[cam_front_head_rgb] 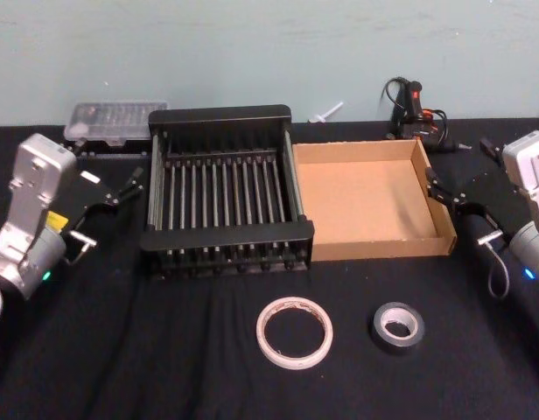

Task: Pick up the white tape and place it into the black box , Pick up the silver tape and place it into the brown box.

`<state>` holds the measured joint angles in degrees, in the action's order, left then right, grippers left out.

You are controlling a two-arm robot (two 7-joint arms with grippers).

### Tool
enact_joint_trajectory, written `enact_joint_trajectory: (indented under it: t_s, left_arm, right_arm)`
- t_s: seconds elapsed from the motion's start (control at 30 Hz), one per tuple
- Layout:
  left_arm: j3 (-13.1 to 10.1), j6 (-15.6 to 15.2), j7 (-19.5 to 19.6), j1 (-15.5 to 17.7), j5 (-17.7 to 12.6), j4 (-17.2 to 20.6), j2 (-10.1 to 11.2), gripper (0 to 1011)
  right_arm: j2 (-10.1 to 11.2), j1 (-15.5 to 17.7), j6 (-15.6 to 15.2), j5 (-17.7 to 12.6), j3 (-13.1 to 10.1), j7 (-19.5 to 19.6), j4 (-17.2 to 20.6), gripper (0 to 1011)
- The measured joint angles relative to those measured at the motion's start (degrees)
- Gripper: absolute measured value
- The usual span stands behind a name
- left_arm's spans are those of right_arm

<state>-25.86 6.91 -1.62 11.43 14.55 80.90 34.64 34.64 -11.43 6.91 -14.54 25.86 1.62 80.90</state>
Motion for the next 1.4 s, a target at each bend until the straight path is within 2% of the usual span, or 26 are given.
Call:
enact_joint_trajectory:
  t_s: [0.37,0.6,0.83,1.17,1.4]
  left_arm:
    - [0.00,0.00,0.00,0.00,0.00,0.00,0.00,1001]
    - [0.00,0.00,0.00,0.00,0.00,0.00,0.00,1001]
    - [0.00,0.00,0.00,0.00,0.00,0.00,0.00,1001]
    - [0.00,0.00,0.00,0.00,0.00,0.00,0.00,1002]
    - [0.00,0.00,0.00,0.00,0.00,0.00,0.00,1001]
  right_arm:
    - [0.00,0.00,0.00,0.00,0.00,0.00,0.00,1002]
    - [-0.22,1.04,-0.01,0.02,-1.30,-1.23,1.20,1002]
    - [0.61,3.92,-0.91,-0.69,-3.12,-1.73,4.91,1002]
    - [2.47,10.56,-3.65,-2.76,-6.08,-2.60,12.64,1002]
    - [2.58,14.19,-4.70,-4.69,-7.46,-3.84,16.22,1002]
